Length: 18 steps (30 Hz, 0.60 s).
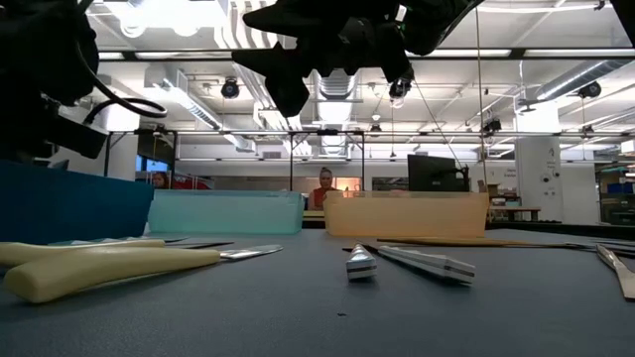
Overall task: Sort silverware by color (type)
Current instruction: Put the light yellow knife into the blue bin
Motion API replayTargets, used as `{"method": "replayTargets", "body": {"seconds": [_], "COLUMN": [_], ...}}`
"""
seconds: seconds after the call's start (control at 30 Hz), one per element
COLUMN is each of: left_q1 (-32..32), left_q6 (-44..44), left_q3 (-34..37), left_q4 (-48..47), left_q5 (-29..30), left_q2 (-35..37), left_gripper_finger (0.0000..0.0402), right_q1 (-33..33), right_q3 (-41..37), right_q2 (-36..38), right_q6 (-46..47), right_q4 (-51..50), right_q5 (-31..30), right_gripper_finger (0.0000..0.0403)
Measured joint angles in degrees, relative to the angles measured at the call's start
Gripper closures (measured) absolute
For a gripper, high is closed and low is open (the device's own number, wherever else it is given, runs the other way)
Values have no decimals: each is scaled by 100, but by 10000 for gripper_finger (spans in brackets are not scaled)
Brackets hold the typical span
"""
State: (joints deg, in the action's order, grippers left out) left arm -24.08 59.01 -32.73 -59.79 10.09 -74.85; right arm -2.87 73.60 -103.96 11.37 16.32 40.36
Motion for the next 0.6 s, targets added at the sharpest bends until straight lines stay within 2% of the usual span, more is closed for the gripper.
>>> {"method": "replayTargets", "body": {"seconds": [0.4,0.6], "left_q1": [7,7], "left_q6": [325,269], "left_q3": [38,-351], "left_q4": [-25,-560], "left_q5": [419,393], "left_q2": [-2,67], "left_gripper_finger": [401,401], "right_q1": [10,24], "right_q3": [0,0], "right_q2": [0,45], "right_q6": [-2,130], "right_q4": [0,-8], "right_q5": [0,2], "right_gripper_finger": [222,222]}}
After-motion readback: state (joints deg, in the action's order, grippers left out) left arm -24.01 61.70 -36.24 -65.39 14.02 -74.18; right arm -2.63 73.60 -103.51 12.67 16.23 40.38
